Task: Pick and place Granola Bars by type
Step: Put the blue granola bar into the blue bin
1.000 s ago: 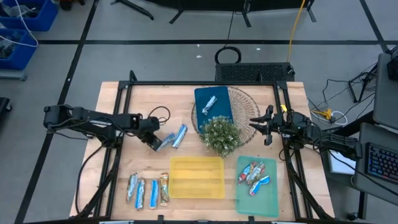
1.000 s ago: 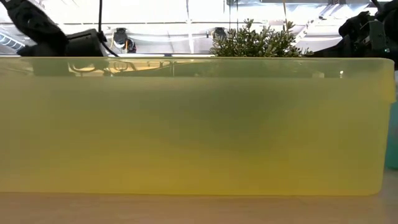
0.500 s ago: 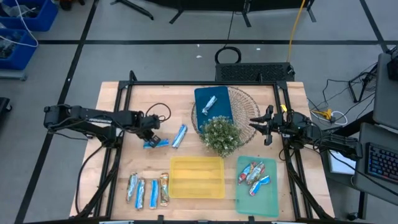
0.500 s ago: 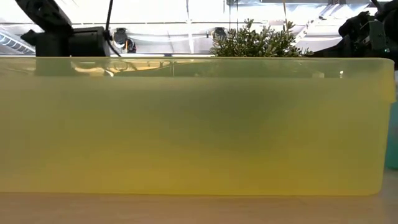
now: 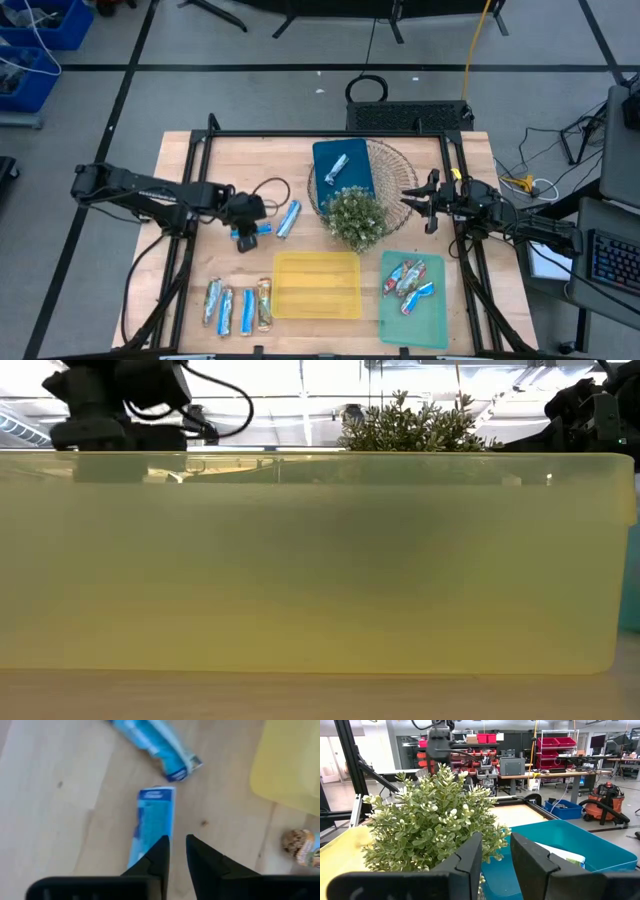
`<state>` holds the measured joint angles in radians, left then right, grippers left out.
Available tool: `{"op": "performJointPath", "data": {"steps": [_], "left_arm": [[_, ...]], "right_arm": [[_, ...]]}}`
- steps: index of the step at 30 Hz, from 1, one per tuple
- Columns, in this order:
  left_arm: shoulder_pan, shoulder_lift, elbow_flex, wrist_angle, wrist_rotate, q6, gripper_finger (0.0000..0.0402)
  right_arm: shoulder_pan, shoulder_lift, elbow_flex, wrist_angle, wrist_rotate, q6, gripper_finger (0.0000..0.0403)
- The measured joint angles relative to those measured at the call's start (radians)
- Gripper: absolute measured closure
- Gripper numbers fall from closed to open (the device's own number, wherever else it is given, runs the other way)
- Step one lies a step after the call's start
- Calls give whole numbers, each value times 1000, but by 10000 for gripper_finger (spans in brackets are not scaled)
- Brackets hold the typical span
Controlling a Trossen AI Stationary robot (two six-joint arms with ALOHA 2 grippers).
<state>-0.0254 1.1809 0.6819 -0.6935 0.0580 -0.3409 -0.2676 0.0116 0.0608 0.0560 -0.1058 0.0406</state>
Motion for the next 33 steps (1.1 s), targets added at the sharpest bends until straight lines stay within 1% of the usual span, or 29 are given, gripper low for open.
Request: {"op": "performJointPath", "data": {"steps": [3, 6, 10, 14, 17, 19, 21, 25, 27, 30, 33], "left_arm": [[-59, 32, 0, 14, -46, -50, 311], [-92, 83, -1, 6, -64, -88, 291], [-102, 158, -1, 6, -68, -89, 264], [-101, 210, -1, 8, -132, -84, 244], [-101, 233, -1, 8, -189, -83, 239], [-101, 240, -1, 6, -208, -84, 239], [-101, 240, -1, 5, -204, -82, 238], [-101, 226, -1, -11, -149, -83, 238], [-102, 225, 13, -45, -150, -87, 238], [-101, 225, 39, -102, -200, -90, 238], [-101, 226, 48, -108, -235, -83, 238]], "right_arm": [[0, 0, 0, 0, 0, 0, 309], [0, 0, 0, 0, 0, 0, 309], [0, 0, 0, 0, 0, 0, 309], [0, 0, 0, 0, 0, 0, 309], [0, 0, 0, 0, 0, 0, 309], [0, 0, 0, 0, 0, 0, 309], [0, 0, 0, 0, 0, 0, 309], [0, 0, 0, 0, 0, 0, 309], [0, 0, 0, 0, 0, 0, 309], [0, 0, 0, 0, 0, 0, 309], [0, 0, 0, 0, 0, 0, 309]]}}
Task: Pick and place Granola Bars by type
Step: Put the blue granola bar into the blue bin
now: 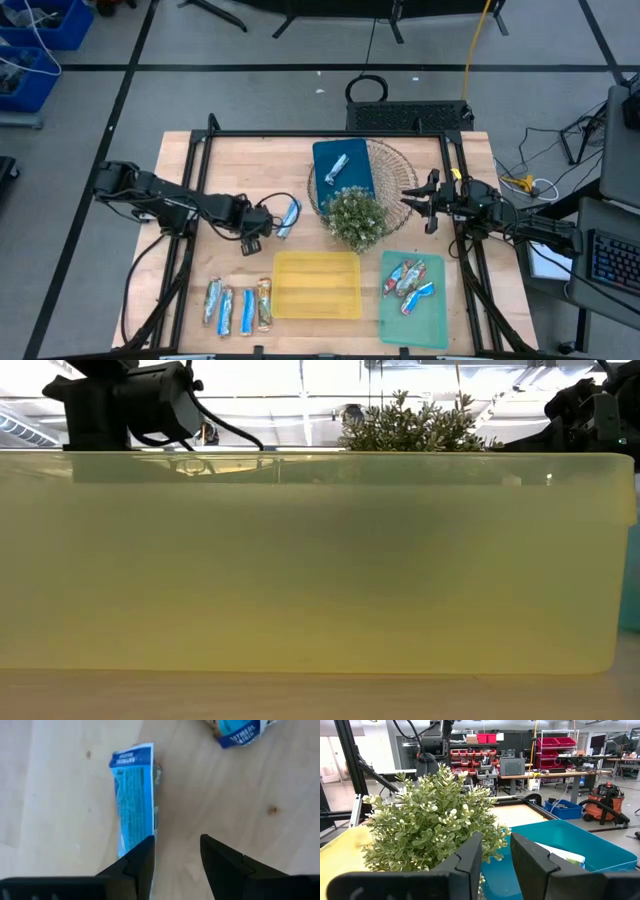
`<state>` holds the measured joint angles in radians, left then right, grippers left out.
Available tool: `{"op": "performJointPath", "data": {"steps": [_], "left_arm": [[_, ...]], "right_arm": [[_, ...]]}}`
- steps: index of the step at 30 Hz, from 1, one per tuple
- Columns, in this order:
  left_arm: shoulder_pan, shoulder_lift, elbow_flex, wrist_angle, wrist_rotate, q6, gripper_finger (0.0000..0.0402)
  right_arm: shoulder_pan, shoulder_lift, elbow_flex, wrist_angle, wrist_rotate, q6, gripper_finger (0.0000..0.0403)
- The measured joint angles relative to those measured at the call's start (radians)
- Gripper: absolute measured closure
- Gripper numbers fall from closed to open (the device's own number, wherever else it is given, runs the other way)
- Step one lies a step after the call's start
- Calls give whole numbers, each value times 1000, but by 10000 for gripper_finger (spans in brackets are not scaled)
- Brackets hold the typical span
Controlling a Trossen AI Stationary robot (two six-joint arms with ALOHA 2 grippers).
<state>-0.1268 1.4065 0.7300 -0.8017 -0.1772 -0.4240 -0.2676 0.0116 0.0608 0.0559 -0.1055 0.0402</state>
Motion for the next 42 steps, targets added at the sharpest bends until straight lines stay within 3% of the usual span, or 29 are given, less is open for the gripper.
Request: {"op": "performJointPath", "data": {"steps": [10, 25, 33, 42], "left_arm": [[1, 0, 0, -14, -113, 27, 238], [21, 0, -38, -3, -116, -16, 238], [56, 0, -105, 115, -121, 15, 238], [74, 0, -109, 123, -122, 27, 245]], "right_arm": [[0, 0, 0, 0, 0, 0, 309], [0, 0, 0, 0, 0, 0, 309], [0, 0, 0, 0, 0, 0, 309], [0, 0, 0, 0, 0, 0, 309]]}}
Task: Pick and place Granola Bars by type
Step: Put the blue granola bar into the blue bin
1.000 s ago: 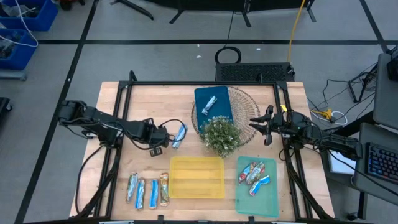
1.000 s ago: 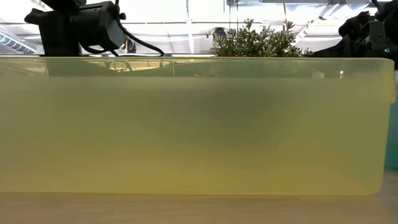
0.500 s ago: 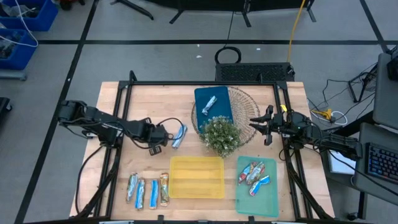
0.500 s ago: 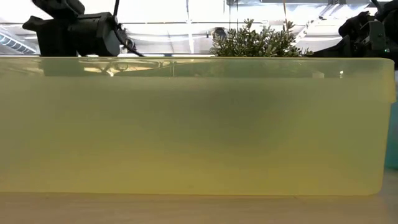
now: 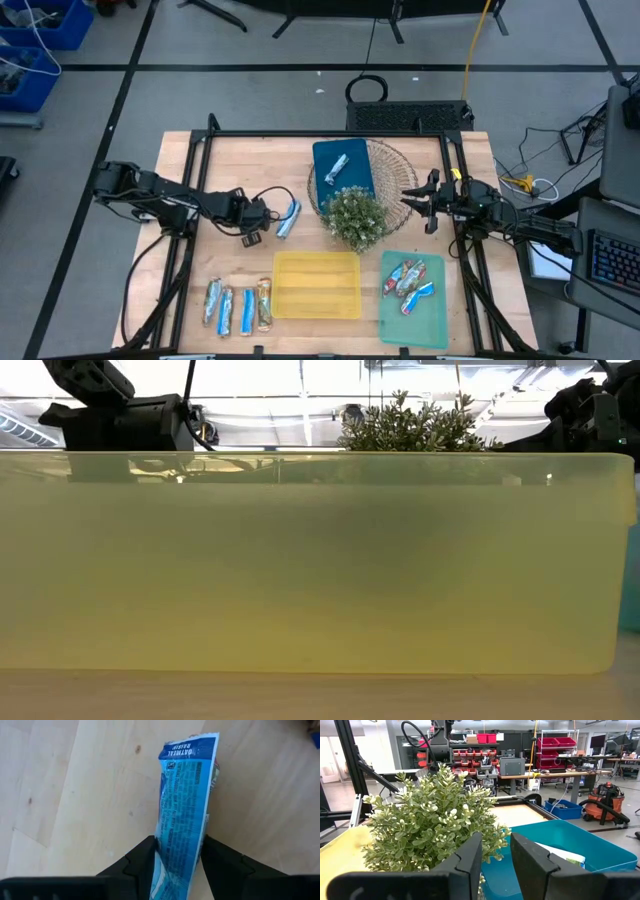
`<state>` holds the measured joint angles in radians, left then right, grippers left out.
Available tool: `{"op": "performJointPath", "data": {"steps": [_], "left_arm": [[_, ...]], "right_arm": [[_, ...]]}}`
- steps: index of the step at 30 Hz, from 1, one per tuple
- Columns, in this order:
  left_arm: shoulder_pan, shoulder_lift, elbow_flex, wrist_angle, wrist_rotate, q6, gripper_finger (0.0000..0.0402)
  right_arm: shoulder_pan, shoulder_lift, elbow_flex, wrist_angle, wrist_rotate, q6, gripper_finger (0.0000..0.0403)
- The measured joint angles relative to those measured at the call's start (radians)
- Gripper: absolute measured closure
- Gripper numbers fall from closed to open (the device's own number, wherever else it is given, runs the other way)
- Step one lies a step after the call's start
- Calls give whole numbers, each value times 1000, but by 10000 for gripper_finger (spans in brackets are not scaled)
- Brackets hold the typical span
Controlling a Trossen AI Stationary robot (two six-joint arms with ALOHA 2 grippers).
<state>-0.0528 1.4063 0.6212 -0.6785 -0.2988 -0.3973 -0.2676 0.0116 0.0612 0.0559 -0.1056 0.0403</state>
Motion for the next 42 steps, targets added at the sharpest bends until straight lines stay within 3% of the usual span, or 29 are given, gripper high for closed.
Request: {"op": "performJointPath", "data": {"steps": [3, 9, 14, 20, 24, 27, 35, 42], "left_arm": [[0, 0, 0, 0, -2, -9, 278], [0, -2, 1, 0, -12, -29, 384], [-8, 0, -1, 30, -94, -21, 391], [-3, -29, -1, 230, -159, 139, 392], [44, -128, -57, 412, -163, 269, 393], [109, -251, -165, 582, -120, 342, 393], [297, -596, -506, 1161, 201, 417, 394], [345, -710, -579, 1366, 400, 377, 394]], "right_arm": [[0, 0, 0, 0, 0, 0, 309], [0, 0, 0, 0, 0, 0, 309], [0, 0, 0, 0, 0, 0, 309], [0, 0, 0, 0, 0, 0, 309], [0, 0, 0, 0, 0, 0, 309], [0, 1, 0, 0, 0, 0, 309], [0, 2, 0, 1, 0, 0, 309], [0, 2, 0, 0, 0, 0, 309]]}}
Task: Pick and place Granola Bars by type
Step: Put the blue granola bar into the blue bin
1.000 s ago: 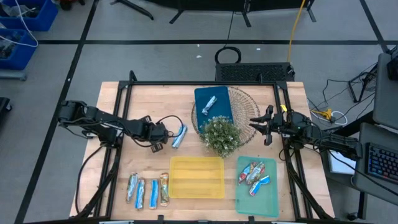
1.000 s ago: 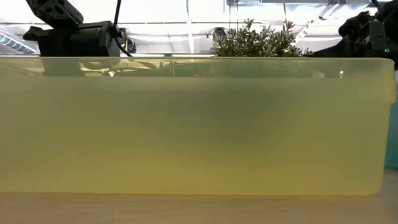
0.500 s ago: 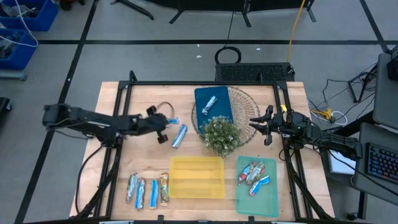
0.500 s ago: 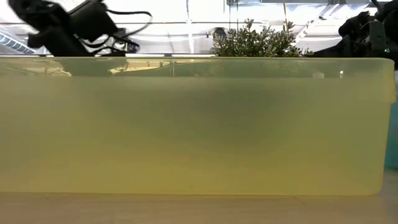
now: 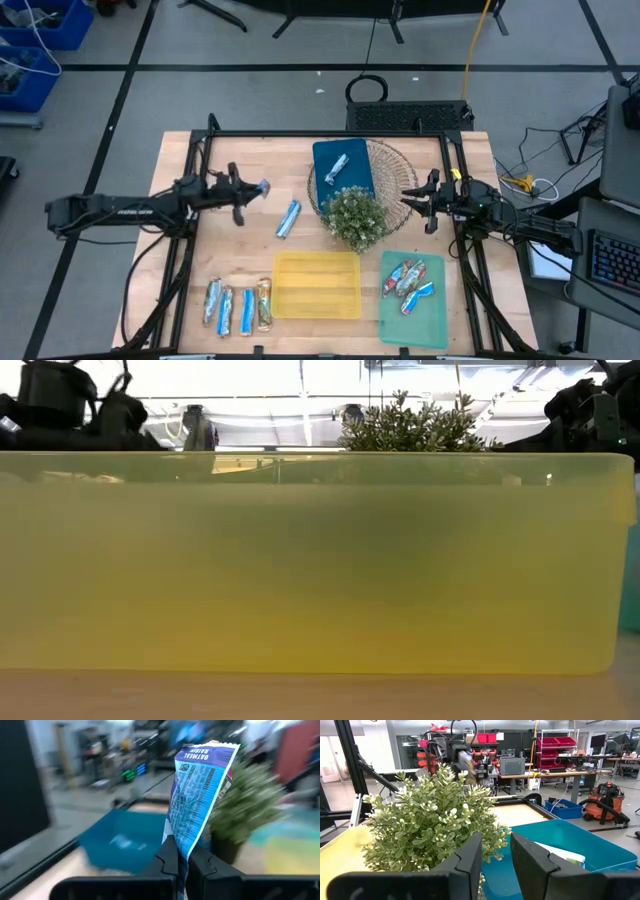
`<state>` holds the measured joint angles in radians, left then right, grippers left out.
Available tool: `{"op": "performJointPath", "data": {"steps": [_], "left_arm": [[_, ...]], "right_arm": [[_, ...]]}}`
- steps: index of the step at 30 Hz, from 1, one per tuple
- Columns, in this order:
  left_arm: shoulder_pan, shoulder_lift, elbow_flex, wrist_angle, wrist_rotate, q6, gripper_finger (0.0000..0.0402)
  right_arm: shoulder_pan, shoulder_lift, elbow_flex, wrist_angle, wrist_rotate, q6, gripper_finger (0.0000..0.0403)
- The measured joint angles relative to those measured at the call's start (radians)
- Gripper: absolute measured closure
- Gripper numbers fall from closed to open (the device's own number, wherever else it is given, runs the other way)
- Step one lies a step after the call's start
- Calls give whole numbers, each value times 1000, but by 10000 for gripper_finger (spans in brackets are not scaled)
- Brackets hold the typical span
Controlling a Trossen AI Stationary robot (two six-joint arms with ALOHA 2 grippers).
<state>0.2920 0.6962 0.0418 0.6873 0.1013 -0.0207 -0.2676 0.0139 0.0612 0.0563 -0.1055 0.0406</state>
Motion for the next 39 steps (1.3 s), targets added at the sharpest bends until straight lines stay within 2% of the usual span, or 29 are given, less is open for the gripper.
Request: {"op": "performJointPath", "data": {"steps": [6, 10, 13, 15, 24, 26, 28, 34, 39], "left_arm": [[29, -4, 0, 204, 383, -204, 394], [40, -4, 0, 261, 609, -378, 394], [37, -4, 0, 256, 694, -502, 394], [34, -3, 0, 249, 693, -556, 394], [33, -3, 0, 249, 688, -622, 395], [33, -3, 0, 249, 688, -612, 395], [33, -3, 0, 246, 669, -522, 394], [33, -3, 0, 152, 454, -61, 395], [33, -3, 1, 108, 156, 74, 380]], "right_arm": [[0, 0, 0, 0, 0, 0, 309], [0, 0, 0, 0, 0, 0, 309], [0, 0, 0, 0, 0, 0, 309], [0, 0, 0, 0, 0, 0, 309], [0, 0, 0, 0, 0, 0, 309], [0, 0, 0, 0, 0, 0, 309], [0, 0, 0, 0, 0, 0, 309], [0, 0, 0, 0, 0, 0, 309], [0, 0, 0, 0, 0, 0, 309]]}}
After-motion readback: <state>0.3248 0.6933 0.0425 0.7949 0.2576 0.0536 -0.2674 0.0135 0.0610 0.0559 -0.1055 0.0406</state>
